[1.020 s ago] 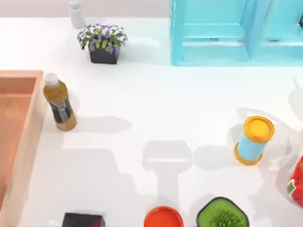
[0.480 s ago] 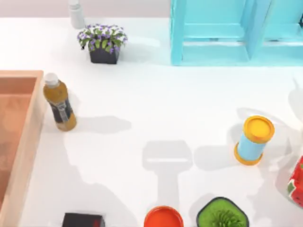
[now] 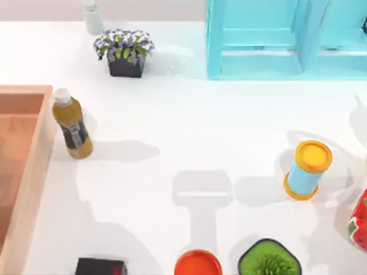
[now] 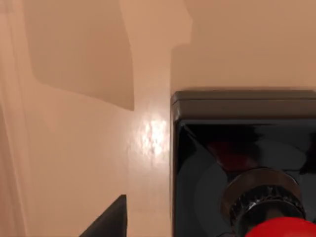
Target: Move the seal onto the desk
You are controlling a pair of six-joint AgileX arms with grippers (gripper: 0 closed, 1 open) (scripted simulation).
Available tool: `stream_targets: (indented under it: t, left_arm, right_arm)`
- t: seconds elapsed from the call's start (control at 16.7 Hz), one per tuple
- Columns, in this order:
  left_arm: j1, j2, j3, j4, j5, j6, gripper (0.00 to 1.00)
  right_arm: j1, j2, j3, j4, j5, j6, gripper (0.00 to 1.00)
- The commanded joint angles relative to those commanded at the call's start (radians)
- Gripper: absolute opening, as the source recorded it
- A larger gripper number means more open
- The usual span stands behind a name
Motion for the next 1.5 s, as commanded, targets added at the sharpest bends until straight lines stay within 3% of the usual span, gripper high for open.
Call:
stream_targets:
  t: [0.6,1.2,1.5]
  left_arm:
    - [0.0,0.0,0.0,0.0,0.0,0.0,0.02]
    - [-0.004,-0.001,0.003,-0.003,0.0,-0.001,0.0]
    - [-0.162,-0.021,0.156,-0.174,0.0,-0.157,0.0]
  right_arm:
    - [0.0,0.0,0.0,0.0,0.0,0.0,1.0]
    - [0.0,0.0,0.0,0.0,0.0,0.0,1.0]
    - [0.0,0.0,0.0,0.0,0.0,0.0,1.0]
